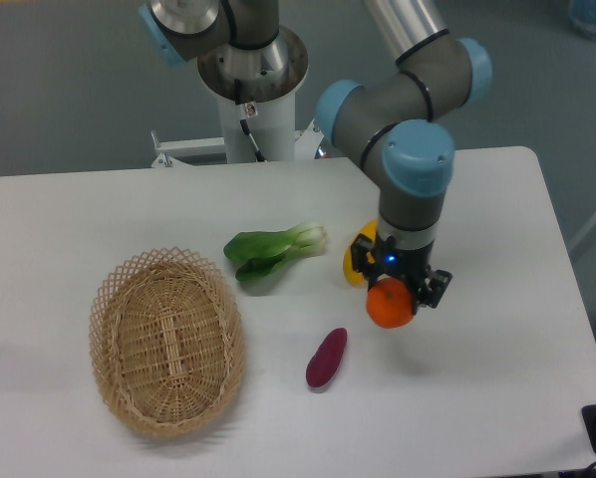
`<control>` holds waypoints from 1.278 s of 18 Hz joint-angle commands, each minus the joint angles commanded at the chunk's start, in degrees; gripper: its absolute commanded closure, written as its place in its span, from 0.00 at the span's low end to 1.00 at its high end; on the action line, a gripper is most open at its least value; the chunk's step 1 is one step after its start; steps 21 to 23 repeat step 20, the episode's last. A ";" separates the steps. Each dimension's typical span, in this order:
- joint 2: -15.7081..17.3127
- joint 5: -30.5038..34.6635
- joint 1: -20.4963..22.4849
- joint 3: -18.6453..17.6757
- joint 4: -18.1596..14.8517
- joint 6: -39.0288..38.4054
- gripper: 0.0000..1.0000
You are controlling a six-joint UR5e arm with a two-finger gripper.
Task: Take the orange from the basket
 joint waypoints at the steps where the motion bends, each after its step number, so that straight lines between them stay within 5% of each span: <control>1: -0.53 0.52 0.09 0.53 0.09 0.88 0.69; 6: -1.59 4.04 2.11 2.99 -0.87 11.33 0.70; 23: -2.38 4.04 2.64 4.84 -0.97 11.52 0.69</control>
